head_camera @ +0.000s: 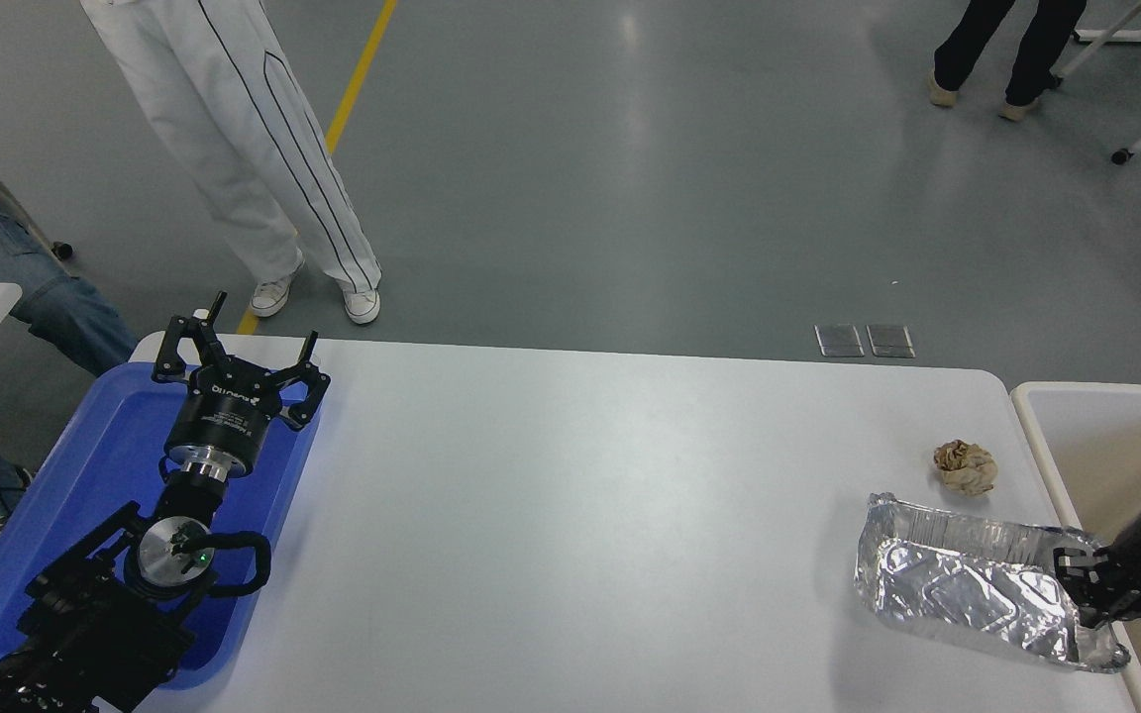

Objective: Pick up foil plate and place in dustbin

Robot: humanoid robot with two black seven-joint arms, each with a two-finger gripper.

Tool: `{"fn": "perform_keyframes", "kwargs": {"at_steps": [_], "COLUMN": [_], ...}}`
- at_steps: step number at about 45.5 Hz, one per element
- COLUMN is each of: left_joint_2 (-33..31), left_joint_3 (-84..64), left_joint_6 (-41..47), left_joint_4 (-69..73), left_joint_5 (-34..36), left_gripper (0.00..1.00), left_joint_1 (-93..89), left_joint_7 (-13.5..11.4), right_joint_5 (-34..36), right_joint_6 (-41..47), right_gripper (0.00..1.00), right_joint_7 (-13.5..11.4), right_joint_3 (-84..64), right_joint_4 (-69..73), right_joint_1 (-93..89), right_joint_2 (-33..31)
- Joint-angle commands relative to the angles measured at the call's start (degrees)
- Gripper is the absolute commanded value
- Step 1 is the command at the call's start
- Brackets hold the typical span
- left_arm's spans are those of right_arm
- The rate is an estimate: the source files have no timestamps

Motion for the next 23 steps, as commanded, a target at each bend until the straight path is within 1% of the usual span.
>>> {"fn": "perform_keyframes", "kwargs": {"at_steps": [1,11,23], "left_joint_2": [0.00,0.00,0.00], "left_joint_3": [0.00,0.00,0.00], "left_joint_6": [-0.06,-0.06,0.02], "left_joint_4": [0.00,0.00,0.08], "left_joint_5": [0.00,0.00,0.00], "left_gripper": [1.00,1.00,1.00], "left_joint_1": [0.00,0.00,0.00], "left_joint_7": [0.00,0.00,0.00], "right_joint_5": [-0.10,-0.10,-0.10], "right_joint_6": [6.37,8.13,12.53], "right_gripper": [0.00,0.00,0.00], "right_joint_7": [-0.32,-0.23,-0.23], "right_joint_3": [-1.59,-8.62,-13.80], "right_joint_4": [4.59,8.45,9.69], "right_joint_1": [10.47,22.60,31.48], "right_joint_2": [-2.04,-1.25,0.42]}}
